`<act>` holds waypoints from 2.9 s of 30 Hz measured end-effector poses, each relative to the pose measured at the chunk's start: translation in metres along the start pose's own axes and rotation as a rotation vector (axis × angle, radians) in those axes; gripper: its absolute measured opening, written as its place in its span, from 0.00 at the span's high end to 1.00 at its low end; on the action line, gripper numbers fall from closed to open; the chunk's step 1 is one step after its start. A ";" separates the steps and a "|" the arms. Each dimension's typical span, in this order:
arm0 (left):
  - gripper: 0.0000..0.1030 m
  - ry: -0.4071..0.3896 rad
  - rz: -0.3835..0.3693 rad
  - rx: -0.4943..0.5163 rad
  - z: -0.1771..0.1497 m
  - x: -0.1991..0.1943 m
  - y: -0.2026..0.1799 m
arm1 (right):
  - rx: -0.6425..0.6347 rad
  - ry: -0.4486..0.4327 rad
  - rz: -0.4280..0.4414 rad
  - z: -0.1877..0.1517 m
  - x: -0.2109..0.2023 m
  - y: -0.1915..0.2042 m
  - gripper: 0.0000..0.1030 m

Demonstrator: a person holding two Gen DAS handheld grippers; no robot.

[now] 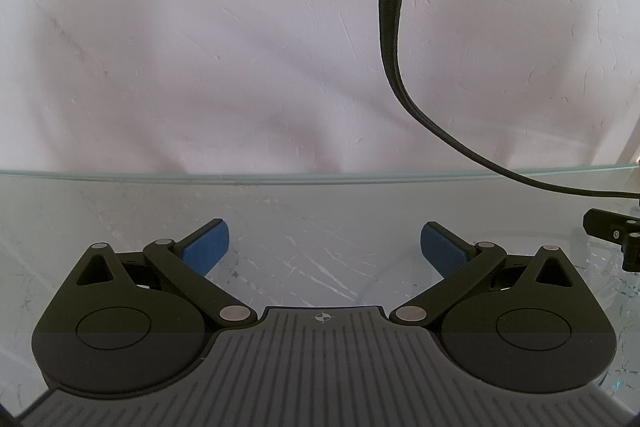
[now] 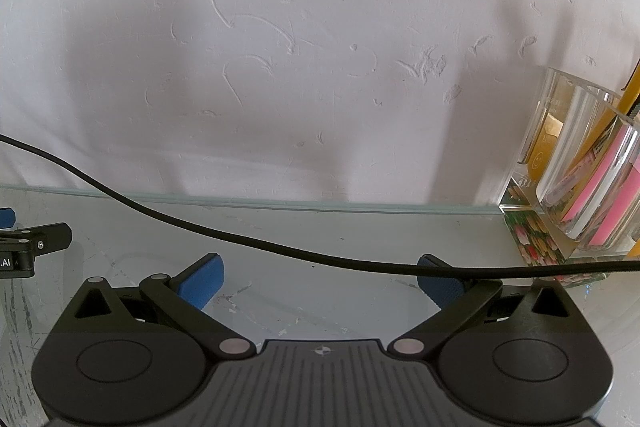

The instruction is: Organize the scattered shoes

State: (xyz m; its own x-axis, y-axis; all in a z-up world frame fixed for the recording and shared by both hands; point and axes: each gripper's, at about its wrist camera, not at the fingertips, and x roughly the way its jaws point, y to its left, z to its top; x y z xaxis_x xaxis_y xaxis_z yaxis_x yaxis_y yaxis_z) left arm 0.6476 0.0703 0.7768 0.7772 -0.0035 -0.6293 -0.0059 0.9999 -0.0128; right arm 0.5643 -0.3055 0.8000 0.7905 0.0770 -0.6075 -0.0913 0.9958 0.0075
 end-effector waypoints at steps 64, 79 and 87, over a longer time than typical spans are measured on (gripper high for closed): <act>0.00 0.000 0.000 0.001 -0.001 0.000 0.004 | 0.000 0.000 0.000 -0.002 0.003 0.004 0.00; 0.00 0.000 0.000 0.001 -0.004 -0.007 0.002 | 0.000 -0.001 0.000 -0.003 0.004 0.005 0.00; 0.00 0.000 0.001 0.001 -0.004 -0.007 0.003 | 0.000 -0.001 0.000 -0.002 0.003 0.004 0.00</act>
State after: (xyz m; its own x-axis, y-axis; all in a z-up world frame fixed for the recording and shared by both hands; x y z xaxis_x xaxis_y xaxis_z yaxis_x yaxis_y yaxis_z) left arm 0.6395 0.0733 0.7776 0.7771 -0.0029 -0.6293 -0.0057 0.9999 -0.0116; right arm 0.5654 -0.3018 0.7962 0.7910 0.0769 -0.6070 -0.0913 0.9958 0.0072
